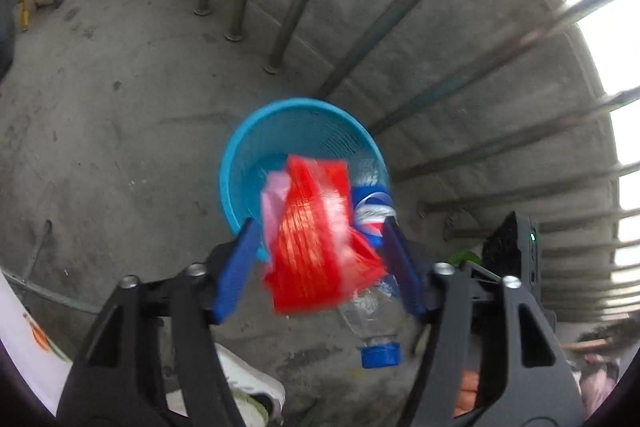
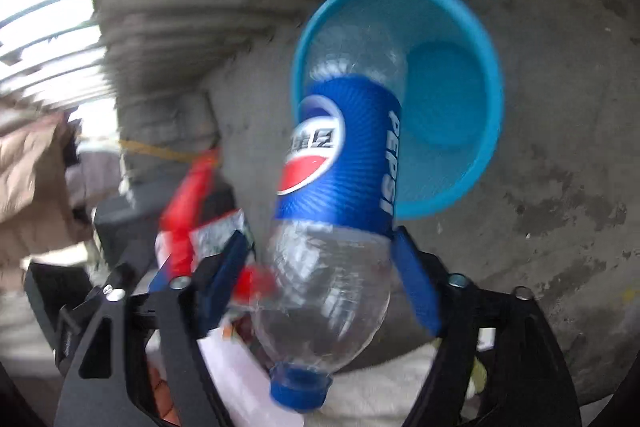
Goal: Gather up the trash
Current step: 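Carry both items to the blue wastebasket and open both tools to drop them, then grasp the yellow snack bag with the right tool while the left tool grasps the white tissue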
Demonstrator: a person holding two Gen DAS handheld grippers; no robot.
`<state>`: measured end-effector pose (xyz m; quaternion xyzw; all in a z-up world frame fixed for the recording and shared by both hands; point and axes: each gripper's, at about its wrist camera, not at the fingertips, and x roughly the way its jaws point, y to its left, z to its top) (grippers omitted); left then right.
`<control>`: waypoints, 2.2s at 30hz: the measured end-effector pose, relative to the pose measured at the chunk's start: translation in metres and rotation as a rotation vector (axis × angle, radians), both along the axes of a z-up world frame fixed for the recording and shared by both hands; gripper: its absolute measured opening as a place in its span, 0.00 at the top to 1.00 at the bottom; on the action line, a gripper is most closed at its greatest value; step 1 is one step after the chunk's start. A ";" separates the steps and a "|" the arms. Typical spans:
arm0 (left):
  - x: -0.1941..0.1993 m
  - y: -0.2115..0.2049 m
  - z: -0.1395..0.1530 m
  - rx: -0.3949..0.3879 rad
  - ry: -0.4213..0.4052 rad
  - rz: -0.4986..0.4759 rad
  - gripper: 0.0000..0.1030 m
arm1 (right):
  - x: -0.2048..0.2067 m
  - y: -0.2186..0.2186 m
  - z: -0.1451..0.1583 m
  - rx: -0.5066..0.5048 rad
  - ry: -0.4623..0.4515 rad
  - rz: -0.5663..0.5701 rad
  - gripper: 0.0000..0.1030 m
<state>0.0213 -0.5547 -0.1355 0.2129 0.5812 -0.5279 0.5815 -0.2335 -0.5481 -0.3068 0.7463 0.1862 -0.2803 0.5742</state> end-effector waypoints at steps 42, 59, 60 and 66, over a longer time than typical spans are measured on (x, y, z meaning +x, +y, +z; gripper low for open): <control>0.054 0.460 0.181 -0.542 -0.376 0.571 0.14 | 0.181 0.204 0.256 -0.782 -0.014 0.772 0.24; 0.118 0.504 0.134 -0.500 -0.356 0.698 0.36 | 0.261 0.248 0.207 -0.687 0.147 0.935 0.44; 0.122 0.502 0.131 -0.492 -0.350 0.701 0.39 | 0.264 0.249 0.207 -0.694 0.150 0.934 0.45; 0.140 0.493 0.112 -0.459 -0.294 0.711 0.52 | 0.271 0.250 0.207 -0.707 0.162 0.952 0.56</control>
